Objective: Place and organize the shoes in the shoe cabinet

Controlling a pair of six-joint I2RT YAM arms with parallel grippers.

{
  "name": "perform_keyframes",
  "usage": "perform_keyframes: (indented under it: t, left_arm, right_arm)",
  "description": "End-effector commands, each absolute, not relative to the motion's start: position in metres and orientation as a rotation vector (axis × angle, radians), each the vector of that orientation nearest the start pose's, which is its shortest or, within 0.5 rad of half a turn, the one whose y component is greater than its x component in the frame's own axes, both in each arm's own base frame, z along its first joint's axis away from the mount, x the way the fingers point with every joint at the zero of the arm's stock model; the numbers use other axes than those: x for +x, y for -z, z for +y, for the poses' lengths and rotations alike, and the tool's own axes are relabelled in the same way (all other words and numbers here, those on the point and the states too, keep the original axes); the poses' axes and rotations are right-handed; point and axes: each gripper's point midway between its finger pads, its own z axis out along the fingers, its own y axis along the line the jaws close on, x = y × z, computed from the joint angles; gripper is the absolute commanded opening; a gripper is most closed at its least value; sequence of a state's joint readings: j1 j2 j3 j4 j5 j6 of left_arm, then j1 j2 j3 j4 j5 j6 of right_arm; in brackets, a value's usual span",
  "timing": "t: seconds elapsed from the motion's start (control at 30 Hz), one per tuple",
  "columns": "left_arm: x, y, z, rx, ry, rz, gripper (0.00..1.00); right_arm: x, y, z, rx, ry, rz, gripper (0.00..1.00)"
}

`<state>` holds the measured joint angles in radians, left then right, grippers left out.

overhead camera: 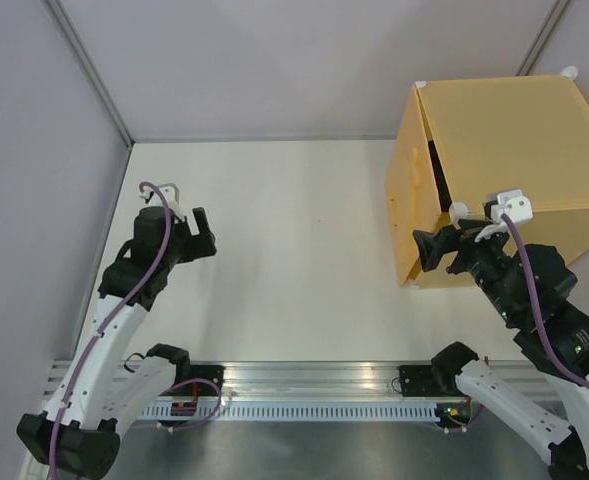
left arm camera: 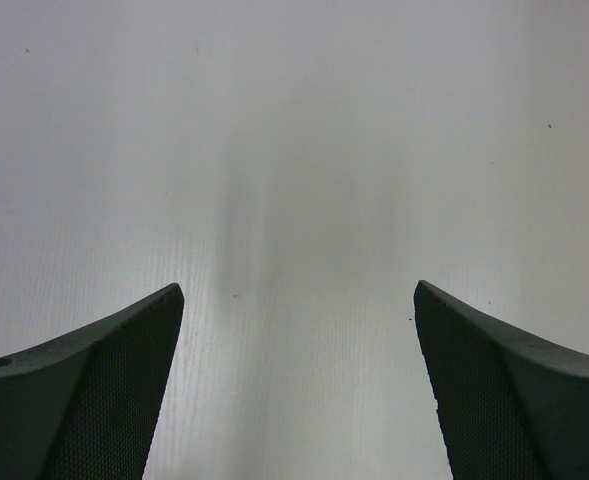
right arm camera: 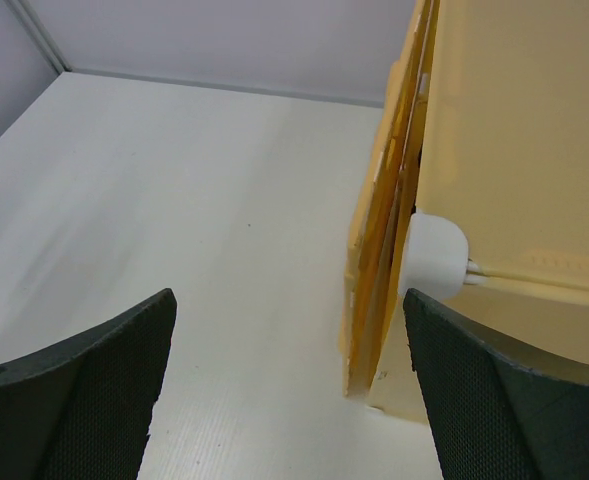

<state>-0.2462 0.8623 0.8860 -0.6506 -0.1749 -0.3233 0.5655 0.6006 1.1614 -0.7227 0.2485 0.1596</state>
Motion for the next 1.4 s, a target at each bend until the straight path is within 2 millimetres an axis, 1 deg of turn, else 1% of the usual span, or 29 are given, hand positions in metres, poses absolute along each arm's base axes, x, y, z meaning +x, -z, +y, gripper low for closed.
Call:
perform_keyframes:
  t: [0.0,0.03,0.07,0.1,0.13,0.17,0.2,0.23,0.27,0.3,0.37,0.4,0.47,0.5,0.53,0.57,0.6,0.7,0.8,0.9,1.07,1.13,1.23,1.27,1.3,1.37]
  left_arm:
    - [0.26,-0.255,-0.05,-0.207,0.203,2.048,0.99]
    - [0.256,-0.26,-0.049,-0.208,0.206,2.037,0.99]
    - [0.248,-0.268,-0.047,-0.212,0.215,2.017,0.99]
    - [0.244,-0.278,-0.046,-0.213,0.223,1.992,0.99]
    - [0.239,-0.284,-0.045,-0.215,0.231,1.977,0.99]
    - [0.234,-0.29,-0.044,-0.216,0.236,1.957,0.99]
    - [0.225,-0.303,-0.041,-0.219,0.247,1.919,0.99]
    - [0.219,-0.31,-0.039,-0.222,0.249,1.897,0.99]
    - [0.213,-0.319,-0.037,-0.224,0.254,1.869,0.99]
    - [0.202,-0.328,-0.033,-0.23,0.259,1.835,0.99]
    - [0.19,-0.341,-0.029,-0.24,0.264,1.79,0.99]
    - [0.179,-0.347,-0.024,-0.249,0.267,1.758,0.99]
    - [0.167,-0.358,-0.02,-0.267,0.282,1.709,0.99]
    - [0.162,-0.36,-0.018,-0.276,0.283,1.693,0.99]
    - [0.152,-0.365,-0.015,-0.288,0.3,1.654,0.99]
    - [0.149,-0.367,-0.014,-0.291,0.305,1.641,0.99]
    - [0.141,-0.37,-0.013,-0.29,0.314,1.616,0.99]
    - [0.132,-0.372,-0.01,-0.286,0.316,1.59,0.99]
    - [0.121,-0.373,-0.005,-0.287,0.309,1.567,0.99]
    - [0.107,-0.378,0.001,-0.297,0.306,1.528,0.99]
    - [0.087,-0.387,0.012,-0.316,0.298,1.452,0.99]
    - [0.083,-0.388,0.015,-0.321,0.293,1.437,0.99]
    - [0.078,-0.388,0.018,-0.331,0.286,1.42,0.99]
    - [0.077,-0.388,0.019,-0.333,0.283,1.418,0.99]
    - [0.076,-0.388,0.02,-0.332,0.28,1.417,0.99]
    - [0.076,-0.387,0.022,-0.338,0.272,1.417,0.99]
  right_arm:
    - [0.188,-0.373,0.078,-0.19,-0.326,1.687,0.98]
    - [0.186,-0.374,0.075,-0.189,-0.325,1.681,0.98]
    - [0.18,-0.377,0.071,-0.189,-0.324,1.663,0.98]
    - [0.179,-0.376,0.068,-0.183,-0.316,1.661,0.98]
    - [0.176,-0.376,0.065,-0.178,-0.311,1.655,0.98]
    - [0.17,-0.38,0.06,-0.169,-0.31,1.632,0.98]
    - [0.167,-0.379,0.054,-0.159,-0.29,1.627,0.98]
    - [0.165,-0.38,0.049,-0.149,-0.277,1.62,0.98]
    - [0.159,-0.382,0.043,-0.136,-0.271,1.598,0.98]
    - [0.156,-0.381,0.036,-0.119,-0.25,1.594,0.98]
    - [0.145,-0.381,0.025,-0.1,-0.241,1.567,0.98]
    - [0.142,-0.383,0.021,-0.088,-0.235,1.553,0.98]
    - [0.132,-0.383,0.009,-0.051,-0.225,1.519,0.98]
    - [0.129,-0.383,0.005,-0.039,-0.221,1.508,0.98]
    - [0.123,-0.384,-0.003,-0.006,-0.222,1.481,0.98]
    - [0.122,-0.382,-0.006,0.006,-0.215,1.478,0.98]
    - [0.116,-0.383,-0.013,0.036,-0.211,1.457,0.98]
    - [0.113,-0.381,-0.022,0.073,-0.193,1.453,0.98]
    - [0.106,-0.383,-0.032,0.113,-0.189,1.427,0.98]
    - [0.098,-0.385,-0.04,0.147,-0.196,1.393,0.98]
    - [0.082,-0.389,-0.06,0.221,-0.192,1.317,0.98]
    - [0.074,-0.394,-0.069,0.258,-0.195,1.281,0.98]
    - [0.073,-0.396,-0.078,0.314,-0.178,1.266,0.98]
    - [0.074,-0.396,-0.08,0.33,-0.173,1.267,0.98]
    - [0.073,-0.394,-0.087,0.377,-0.155,1.263,0.98]
    - [0.075,-0.392,-0.091,0.41,-0.136,1.261,0.98]
